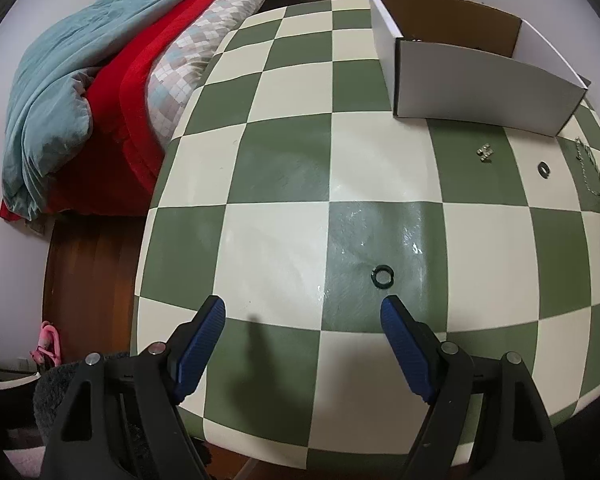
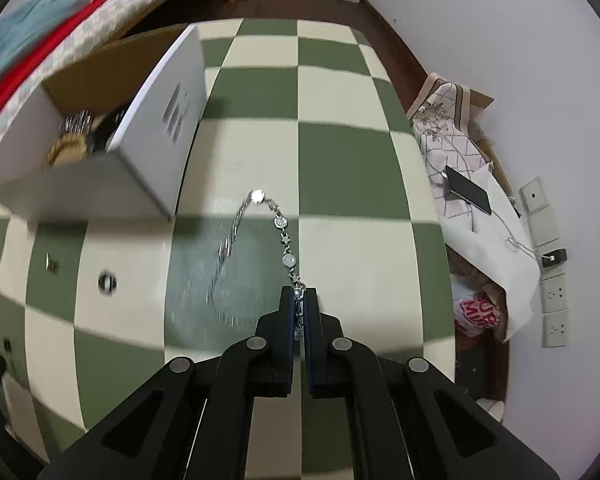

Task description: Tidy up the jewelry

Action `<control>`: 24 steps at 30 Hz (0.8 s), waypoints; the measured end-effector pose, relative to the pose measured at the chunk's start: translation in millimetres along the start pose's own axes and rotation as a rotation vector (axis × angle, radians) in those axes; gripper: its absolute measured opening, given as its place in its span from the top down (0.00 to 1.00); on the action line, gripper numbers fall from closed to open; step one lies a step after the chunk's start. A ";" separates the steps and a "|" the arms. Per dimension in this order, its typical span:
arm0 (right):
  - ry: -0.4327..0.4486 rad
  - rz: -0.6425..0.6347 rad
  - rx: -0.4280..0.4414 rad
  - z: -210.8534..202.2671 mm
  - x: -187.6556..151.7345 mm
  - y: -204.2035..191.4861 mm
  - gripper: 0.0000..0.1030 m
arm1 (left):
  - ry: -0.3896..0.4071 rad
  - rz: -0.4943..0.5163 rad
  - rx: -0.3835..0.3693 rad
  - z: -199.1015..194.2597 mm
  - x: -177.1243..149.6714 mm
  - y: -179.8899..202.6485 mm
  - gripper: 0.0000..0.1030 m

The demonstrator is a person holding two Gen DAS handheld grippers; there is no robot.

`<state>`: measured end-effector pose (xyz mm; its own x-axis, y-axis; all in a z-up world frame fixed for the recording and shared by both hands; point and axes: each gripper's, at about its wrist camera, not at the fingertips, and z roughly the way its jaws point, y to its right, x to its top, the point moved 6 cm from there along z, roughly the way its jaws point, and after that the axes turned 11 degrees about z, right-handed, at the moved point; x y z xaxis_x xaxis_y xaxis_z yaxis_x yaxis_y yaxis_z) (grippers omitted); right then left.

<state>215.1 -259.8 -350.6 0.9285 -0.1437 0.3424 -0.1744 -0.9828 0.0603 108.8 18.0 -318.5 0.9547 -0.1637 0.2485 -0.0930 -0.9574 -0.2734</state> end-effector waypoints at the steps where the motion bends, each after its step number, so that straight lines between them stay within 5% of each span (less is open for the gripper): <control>1: -0.011 0.004 0.005 -1.3 -5.2 1.8 0.96 | 0.004 0.002 -0.005 -0.8 -0.3 0.8 0.24; 12: -0.067 0.091 0.072 -13.9 -43.0 14.2 0.97 | 0.010 0.035 -0.032 8.6 14.2 23.3 0.24; 14: -0.068 0.090 0.071 -14.4 -43.1 13.0 0.97 | 0.022 0.037 -0.051 7.4 16.1 26.5 0.32; 19: -0.068 0.087 0.070 -15.7 -42.9 12.4 0.97 | 0.039 0.058 -0.113 3.2 21.2 39.7 0.85; 24: -0.069 0.085 0.068 -15.9 -42.6 12.8 0.97 | 0.042 0.074 -0.102 0.6 22.9 46.4 0.91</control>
<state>168.1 -264.4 -349.5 0.9322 -0.2319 0.2778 -0.2326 -0.9721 -0.0310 126.5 -30.1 -326.0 0.9316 -0.2430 0.2704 -0.1934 -0.9611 -0.1974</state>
